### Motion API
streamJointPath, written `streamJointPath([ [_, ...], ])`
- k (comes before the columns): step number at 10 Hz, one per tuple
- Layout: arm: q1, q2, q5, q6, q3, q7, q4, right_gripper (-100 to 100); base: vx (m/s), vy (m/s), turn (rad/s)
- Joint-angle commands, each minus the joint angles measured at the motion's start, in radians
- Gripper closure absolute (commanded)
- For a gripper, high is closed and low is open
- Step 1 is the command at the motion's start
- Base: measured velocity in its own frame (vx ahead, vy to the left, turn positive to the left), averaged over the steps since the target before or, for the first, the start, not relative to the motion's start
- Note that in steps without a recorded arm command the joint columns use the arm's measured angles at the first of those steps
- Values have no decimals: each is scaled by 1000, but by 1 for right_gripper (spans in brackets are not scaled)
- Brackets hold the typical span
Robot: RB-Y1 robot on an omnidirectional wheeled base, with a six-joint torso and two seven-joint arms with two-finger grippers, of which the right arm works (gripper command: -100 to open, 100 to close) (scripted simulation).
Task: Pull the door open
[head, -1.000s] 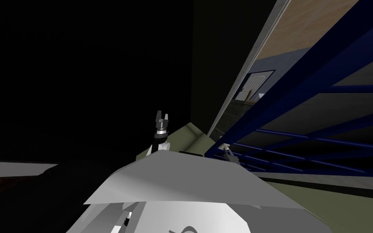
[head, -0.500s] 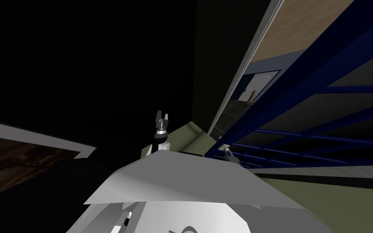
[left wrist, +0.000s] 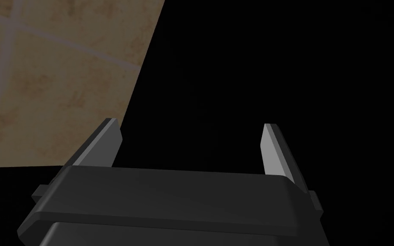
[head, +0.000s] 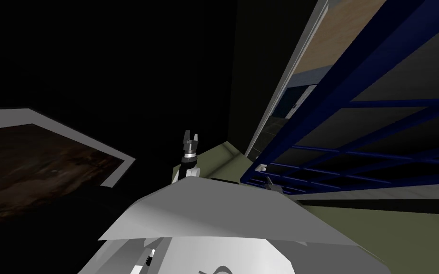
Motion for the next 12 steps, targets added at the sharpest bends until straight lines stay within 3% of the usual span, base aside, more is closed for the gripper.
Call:
streamJointPath([
  [1,14,0,-8,-5,-6,5,-8,-100,-161,72,-177],
  [3,12,3,-9,-9,-6,3,1,-100,-114,59,-102],
  [8,-31,28,-17,36,-38,20,7,-100,205,-15,56],
  [9,-24,24,-16,27,-34,17,5,-100,103,-13,5],
  [10,-24,24,-16,27,-34,17,5,100,-13,4,-6],
  [12,-24,24,-16,27,-34,17,5,100,-33,3,10],
])
